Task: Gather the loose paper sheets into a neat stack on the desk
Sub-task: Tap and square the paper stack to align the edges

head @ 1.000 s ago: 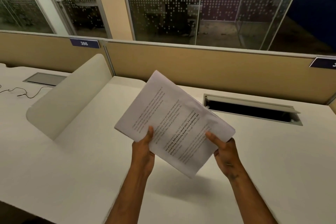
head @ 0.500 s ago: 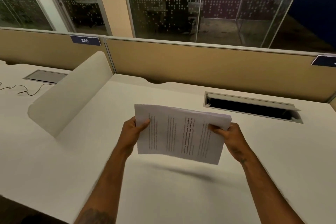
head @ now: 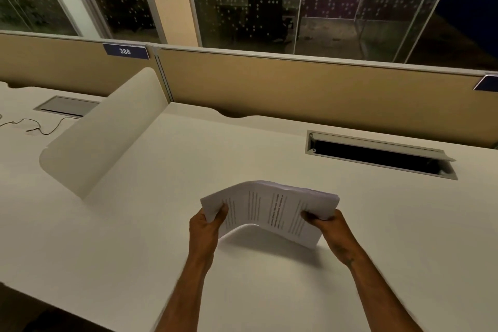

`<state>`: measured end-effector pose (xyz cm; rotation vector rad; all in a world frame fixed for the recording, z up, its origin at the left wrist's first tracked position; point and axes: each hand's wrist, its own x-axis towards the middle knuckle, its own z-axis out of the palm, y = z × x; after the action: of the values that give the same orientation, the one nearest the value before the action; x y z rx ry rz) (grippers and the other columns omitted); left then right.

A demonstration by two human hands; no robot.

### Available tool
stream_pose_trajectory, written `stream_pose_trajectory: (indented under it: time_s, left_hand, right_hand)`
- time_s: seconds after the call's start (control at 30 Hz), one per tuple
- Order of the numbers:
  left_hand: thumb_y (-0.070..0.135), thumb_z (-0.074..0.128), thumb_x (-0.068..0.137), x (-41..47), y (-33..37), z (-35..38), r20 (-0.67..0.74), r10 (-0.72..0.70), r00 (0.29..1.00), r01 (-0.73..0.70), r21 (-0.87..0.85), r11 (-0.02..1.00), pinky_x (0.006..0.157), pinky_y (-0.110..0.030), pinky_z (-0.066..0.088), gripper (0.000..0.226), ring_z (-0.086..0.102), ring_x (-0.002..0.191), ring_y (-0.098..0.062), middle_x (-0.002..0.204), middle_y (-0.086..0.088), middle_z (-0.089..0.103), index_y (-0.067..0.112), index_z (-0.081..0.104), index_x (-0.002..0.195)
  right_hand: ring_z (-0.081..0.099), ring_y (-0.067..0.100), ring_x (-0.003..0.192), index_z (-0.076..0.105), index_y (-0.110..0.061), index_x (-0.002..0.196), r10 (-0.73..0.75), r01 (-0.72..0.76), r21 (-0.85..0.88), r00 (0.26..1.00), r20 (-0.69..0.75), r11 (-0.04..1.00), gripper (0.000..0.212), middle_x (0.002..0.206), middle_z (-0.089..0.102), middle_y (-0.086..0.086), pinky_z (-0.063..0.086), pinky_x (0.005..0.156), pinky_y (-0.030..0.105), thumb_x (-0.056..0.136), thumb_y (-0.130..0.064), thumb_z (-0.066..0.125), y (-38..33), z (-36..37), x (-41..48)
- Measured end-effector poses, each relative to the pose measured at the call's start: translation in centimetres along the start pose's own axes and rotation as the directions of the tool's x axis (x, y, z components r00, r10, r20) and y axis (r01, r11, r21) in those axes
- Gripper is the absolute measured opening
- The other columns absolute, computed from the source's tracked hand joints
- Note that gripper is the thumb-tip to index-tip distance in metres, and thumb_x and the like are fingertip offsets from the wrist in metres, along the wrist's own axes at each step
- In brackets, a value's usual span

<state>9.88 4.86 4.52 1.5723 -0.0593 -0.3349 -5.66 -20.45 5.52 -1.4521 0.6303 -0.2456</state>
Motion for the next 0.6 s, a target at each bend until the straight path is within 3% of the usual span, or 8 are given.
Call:
stream_pose_trajectory:
  time_s: [0.13, 0.27, 0.37, 0.43, 0.53, 0.6]
  left_hand:
    - [0.021, 0.072, 0.092, 0.0, 0.1, 0.6, 0.006, -0.013, 1.000, 0.012, 0.050, 0.999, 0.077, -0.040, 0.057, 0.006, 0.072, 0.092, -0.031, 0.089, -0.003, 0.079, 0.020, 0.076, 0.096]
    - [0.025, 0.074, 0.091, 1.0, 2.7, 0.6, 0.015, 0.040, 0.999, -0.041, 0.071, 0.997, 0.068, -0.035, 0.053, 0.005, 0.071, 0.083, -0.030, 0.086, -0.003, 0.077, 0.023, 0.075, 0.088]
    - [0.024, 0.074, 0.091, 1.5, 5.2, 0.6, 0.019, 0.069, 0.997, -0.068, -0.011, 0.998, 0.063, -0.029, 0.057, 0.004, 0.074, 0.077, -0.019, 0.082, 0.002, 0.080, 0.022, 0.077, 0.088]
    - [0.021, 0.074, 0.090, 1.4, 6.5, 1.0, 0.027, 0.084, 0.996, -0.080, -0.122, 0.989, 0.060, -0.021, 0.058, 0.005, 0.075, 0.075, -0.010, 0.084, 0.008, 0.081, 0.024, 0.077, 0.092]
    - [0.032, 0.075, 0.082, 0.5, 7.4, 2.2, 0.040, 0.075, 0.996, -0.063, -0.245, 0.967, 0.064, -0.021, 0.059, 0.022, 0.075, 0.080, -0.009, 0.091, 0.008, 0.081, 0.022, 0.075, 0.102]
    - [0.036, 0.075, 0.079, -0.1, 7.2, 3.0, 0.041, 0.047, 0.998, -0.033, -0.308, 0.951, 0.065, -0.022, 0.060, 0.035, 0.076, 0.083, -0.010, 0.094, 0.007, 0.081, 0.021, 0.073, 0.110]
  right_hand:
    - [0.073, 0.029, 0.097, 0.077, -0.026, 0.102, 0.010, -0.009, 0.018, 1.000, -0.024, 1.000, 0.034, 0.096, 0.080, 0.005, 0.060, 0.074, 0.034, 0.070, -0.036, 0.081, -0.2, 0.0, 0.4]
    - [0.072, 0.029, 0.100, 0.074, -0.030, 0.108, -0.042, 0.041, -0.028, 0.998, -0.047, 0.999, 0.046, 0.098, 0.079, -0.002, 0.061, 0.075, 0.029, 0.067, -0.047, 0.082, -1.9, -1.2, 1.1]
    - [0.063, 0.020, 0.118, 0.042, -0.034, 0.146, -0.033, 0.035, 0.034, 0.998, -0.057, 0.999, 0.090, 0.124, 0.070, -0.010, 0.052, 0.100, 0.039, 0.067, -0.048, 0.085, -1.9, -2.4, 0.9]
    - [0.053, 0.014, 0.128, 0.022, -0.045, 0.152, -0.003, 0.010, 0.182, 0.999, -0.038, 0.983, 0.112, 0.138, 0.058, -0.013, 0.036, 0.111, 0.042, 0.062, -0.048, 0.089, -0.9, -2.2, 0.4]
    - [0.045, 0.022, 0.138, 0.021, -0.038, 0.153, 0.013, -0.042, 0.460, 0.998, 0.066, 0.887, 0.092, 0.148, 0.051, 0.002, 0.036, 0.114, 0.045, 0.079, -0.025, 0.073, -0.2, 0.7, 0.0]
    - [0.049, 0.027, 0.131, 0.033, -0.024, 0.154, -0.019, -0.058, 0.598, 0.992, 0.122, 0.800, 0.083, 0.128, 0.064, 0.006, 0.047, 0.107, 0.044, 0.082, -0.027, 0.074, -1.5, 2.8, 0.3]
